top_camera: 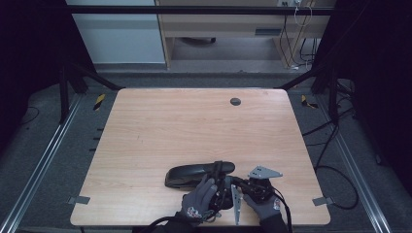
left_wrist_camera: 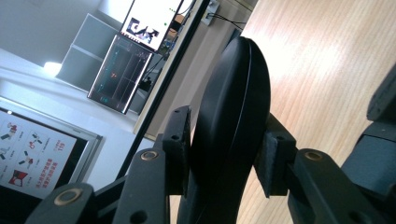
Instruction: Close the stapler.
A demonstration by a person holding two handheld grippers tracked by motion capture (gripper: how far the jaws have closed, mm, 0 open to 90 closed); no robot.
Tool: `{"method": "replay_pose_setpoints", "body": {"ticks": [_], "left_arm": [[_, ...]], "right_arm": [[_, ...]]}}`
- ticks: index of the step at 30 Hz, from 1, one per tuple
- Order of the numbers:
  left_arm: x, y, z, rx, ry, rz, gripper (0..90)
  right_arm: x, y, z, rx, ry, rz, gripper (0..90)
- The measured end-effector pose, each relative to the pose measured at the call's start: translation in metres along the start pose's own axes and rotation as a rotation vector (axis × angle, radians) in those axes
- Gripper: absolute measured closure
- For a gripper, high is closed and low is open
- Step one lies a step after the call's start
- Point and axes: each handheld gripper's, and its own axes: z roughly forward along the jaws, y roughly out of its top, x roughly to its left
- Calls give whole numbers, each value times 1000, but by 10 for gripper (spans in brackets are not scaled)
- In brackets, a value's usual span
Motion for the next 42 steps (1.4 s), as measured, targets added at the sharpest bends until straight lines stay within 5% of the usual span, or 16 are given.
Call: {"method": "replay_pose_setpoints", "body": {"ticks": [9,12,28,35,42], "left_arm": [[-8,0,2,12,-29,55,593],[-13,-2,3,17,-62,51,585],[-13,-3,3,14,-78,53,567],[-11,2,0,-11,-122,59,459],[-6,12,-6,-50,-159,38,376]], "right_arm": [[-6,-1,-4,-9,-23,5,900],[-8,-1,-5,-9,-27,9,900],[-9,-5,1,23,13,9,900],[-11,-4,-2,7,-1,16,900],[-20,-5,-10,-27,-55,38,786]]}}
